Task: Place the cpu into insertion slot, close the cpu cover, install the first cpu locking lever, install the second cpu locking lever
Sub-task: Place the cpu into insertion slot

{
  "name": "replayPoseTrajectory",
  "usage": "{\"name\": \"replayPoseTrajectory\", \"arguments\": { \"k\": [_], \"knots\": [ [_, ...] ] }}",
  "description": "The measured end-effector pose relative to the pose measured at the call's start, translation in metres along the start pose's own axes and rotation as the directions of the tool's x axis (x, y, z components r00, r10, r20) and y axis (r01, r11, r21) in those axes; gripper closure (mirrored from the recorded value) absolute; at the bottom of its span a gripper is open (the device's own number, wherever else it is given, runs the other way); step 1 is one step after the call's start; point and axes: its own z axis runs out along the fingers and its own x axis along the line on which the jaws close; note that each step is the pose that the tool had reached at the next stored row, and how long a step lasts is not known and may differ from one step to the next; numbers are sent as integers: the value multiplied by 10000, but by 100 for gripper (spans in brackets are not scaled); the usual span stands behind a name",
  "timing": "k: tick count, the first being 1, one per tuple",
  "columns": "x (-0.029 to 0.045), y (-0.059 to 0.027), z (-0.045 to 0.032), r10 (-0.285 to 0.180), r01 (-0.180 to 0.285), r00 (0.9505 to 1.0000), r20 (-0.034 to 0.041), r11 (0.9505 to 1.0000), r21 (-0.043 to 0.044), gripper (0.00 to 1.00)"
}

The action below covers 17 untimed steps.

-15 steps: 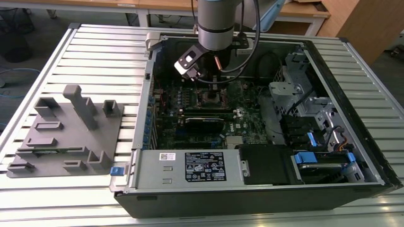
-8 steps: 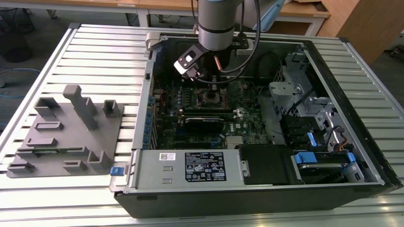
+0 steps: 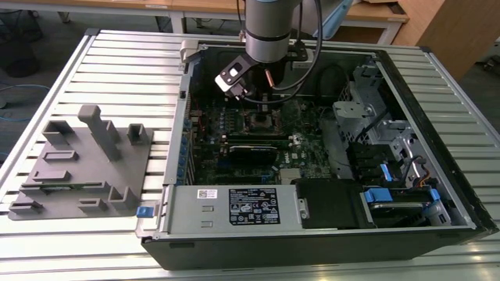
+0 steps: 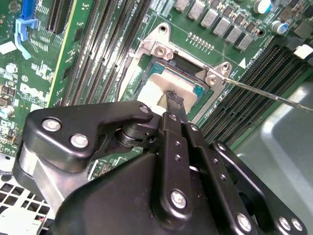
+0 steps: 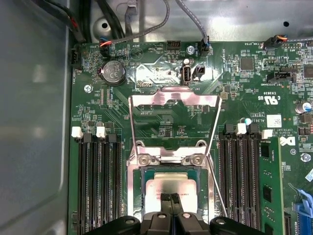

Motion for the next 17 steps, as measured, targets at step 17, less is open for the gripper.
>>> {"name": "replayPoseTrajectory", "arguments": {
  "k": [17],
  "knots": [
    [0,-3,37,2,-2,10000,-11,10000,30,89]
  ]
}}
